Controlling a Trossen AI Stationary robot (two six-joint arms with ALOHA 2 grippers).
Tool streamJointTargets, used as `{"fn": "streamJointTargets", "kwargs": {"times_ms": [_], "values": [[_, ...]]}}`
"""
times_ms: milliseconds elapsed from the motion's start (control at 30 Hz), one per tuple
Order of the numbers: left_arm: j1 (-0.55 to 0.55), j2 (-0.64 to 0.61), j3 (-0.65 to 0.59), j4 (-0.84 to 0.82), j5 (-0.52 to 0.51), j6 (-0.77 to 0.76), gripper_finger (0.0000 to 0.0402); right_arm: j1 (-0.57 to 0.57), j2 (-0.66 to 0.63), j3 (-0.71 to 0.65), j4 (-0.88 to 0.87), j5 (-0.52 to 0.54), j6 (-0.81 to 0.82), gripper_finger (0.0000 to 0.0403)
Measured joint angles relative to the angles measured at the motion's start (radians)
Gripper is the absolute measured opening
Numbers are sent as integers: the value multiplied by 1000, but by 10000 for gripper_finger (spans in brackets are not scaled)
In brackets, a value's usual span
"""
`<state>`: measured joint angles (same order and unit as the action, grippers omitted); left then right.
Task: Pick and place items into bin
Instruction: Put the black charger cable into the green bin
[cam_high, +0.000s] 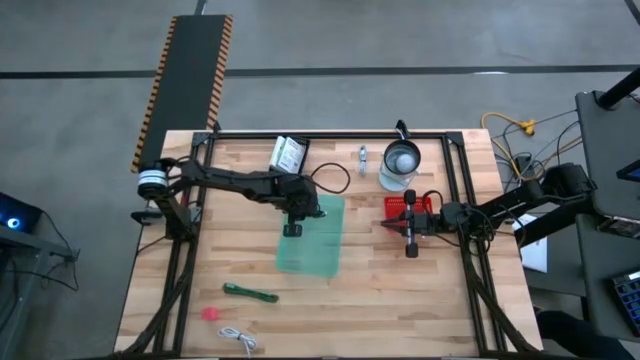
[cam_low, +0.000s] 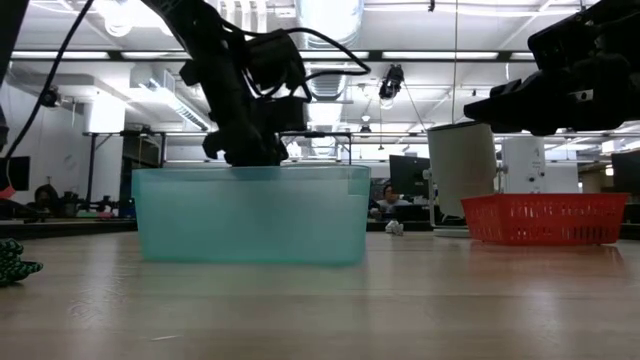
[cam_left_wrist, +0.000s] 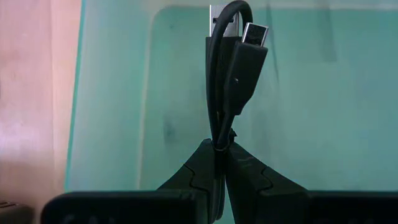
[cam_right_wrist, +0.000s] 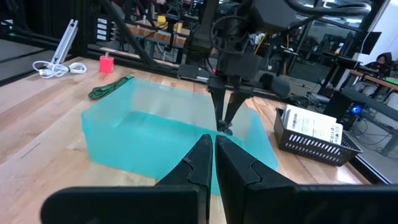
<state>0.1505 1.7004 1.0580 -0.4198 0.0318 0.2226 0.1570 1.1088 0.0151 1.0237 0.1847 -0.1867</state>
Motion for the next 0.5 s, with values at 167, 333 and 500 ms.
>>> {"fn": "streamJointTargets", "kwargs": {"times_ms": [167, 333, 500], "values": [[0, 13, 0, 1, -8, 1, 11, 0, 0, 0, -1, 0, 0, 9], [0, 16, 0, 1, -7, 0, 11, 0, 0, 0, -1, 0, 0, 9], [0, 16, -1, 1, -7, -5, 11, 0, 0, 0, -2, 0, 0, 9]]}}
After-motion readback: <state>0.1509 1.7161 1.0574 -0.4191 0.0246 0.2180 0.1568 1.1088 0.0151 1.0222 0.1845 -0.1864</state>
